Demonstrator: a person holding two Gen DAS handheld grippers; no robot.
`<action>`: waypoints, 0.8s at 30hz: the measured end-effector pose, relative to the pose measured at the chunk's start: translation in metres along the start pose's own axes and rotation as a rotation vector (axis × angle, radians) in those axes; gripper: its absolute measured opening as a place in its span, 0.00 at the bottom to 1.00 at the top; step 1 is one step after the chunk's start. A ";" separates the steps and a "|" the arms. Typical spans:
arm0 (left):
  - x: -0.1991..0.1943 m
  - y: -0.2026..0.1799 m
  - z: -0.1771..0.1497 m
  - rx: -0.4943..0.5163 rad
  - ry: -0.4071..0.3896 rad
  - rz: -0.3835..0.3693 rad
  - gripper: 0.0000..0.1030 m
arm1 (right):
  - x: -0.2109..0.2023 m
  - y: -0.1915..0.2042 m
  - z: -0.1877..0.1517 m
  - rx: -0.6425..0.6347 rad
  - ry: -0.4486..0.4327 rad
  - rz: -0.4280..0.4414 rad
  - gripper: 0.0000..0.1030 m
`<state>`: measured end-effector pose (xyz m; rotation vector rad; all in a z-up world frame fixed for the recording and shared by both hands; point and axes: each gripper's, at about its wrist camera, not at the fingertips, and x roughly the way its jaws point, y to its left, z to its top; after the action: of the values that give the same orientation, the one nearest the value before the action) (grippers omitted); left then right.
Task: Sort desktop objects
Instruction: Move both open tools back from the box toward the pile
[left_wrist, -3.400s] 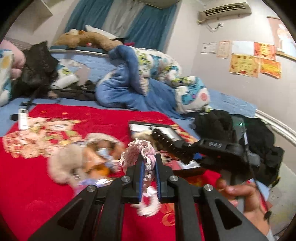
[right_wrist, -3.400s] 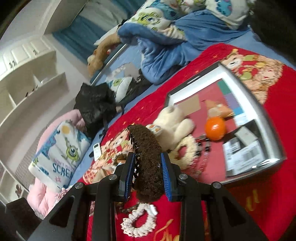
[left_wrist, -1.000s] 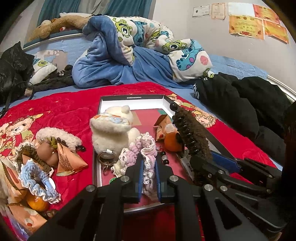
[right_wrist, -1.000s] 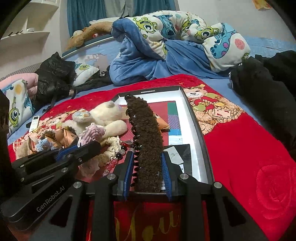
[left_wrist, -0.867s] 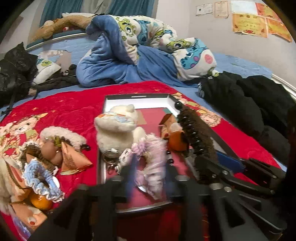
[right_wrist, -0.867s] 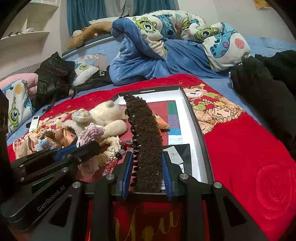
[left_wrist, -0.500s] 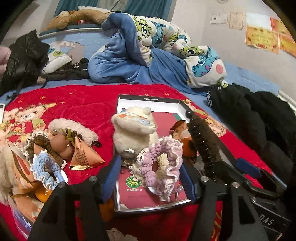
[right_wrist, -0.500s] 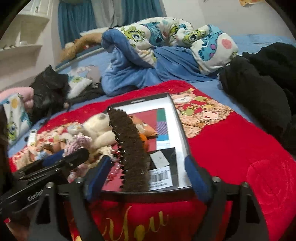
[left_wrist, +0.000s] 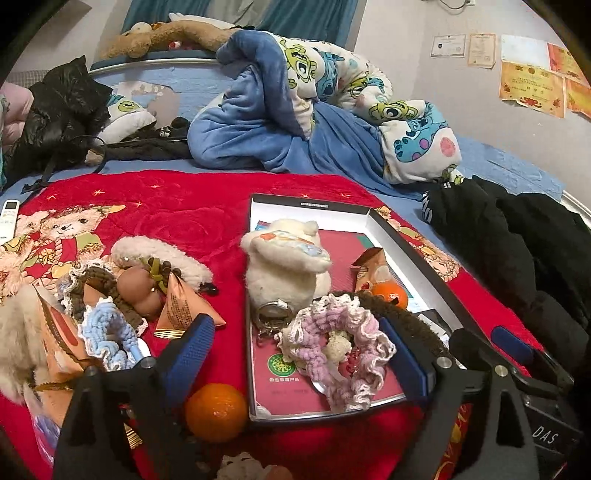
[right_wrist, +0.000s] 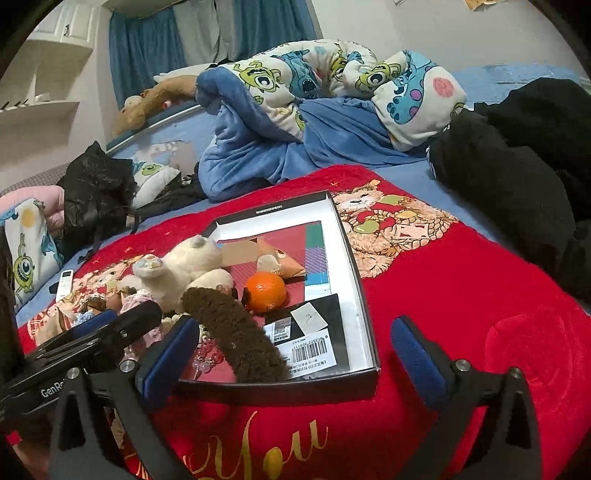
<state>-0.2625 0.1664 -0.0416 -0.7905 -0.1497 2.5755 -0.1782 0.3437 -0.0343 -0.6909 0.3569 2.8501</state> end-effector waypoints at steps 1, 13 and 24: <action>0.000 0.000 0.000 0.000 -0.001 -0.001 0.88 | -0.001 0.000 0.000 0.000 -0.002 0.001 1.00; -0.013 -0.008 -0.005 0.013 -0.003 0.022 1.00 | -0.024 -0.010 -0.008 0.066 -0.085 -0.012 1.00; -0.135 0.051 -0.069 0.111 0.027 0.131 1.00 | -0.095 0.021 -0.031 0.091 -0.100 0.166 1.00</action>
<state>-0.1438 0.0597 -0.0414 -0.8174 0.0549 2.6676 -0.0868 0.3035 -0.0123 -0.5224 0.5486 2.9868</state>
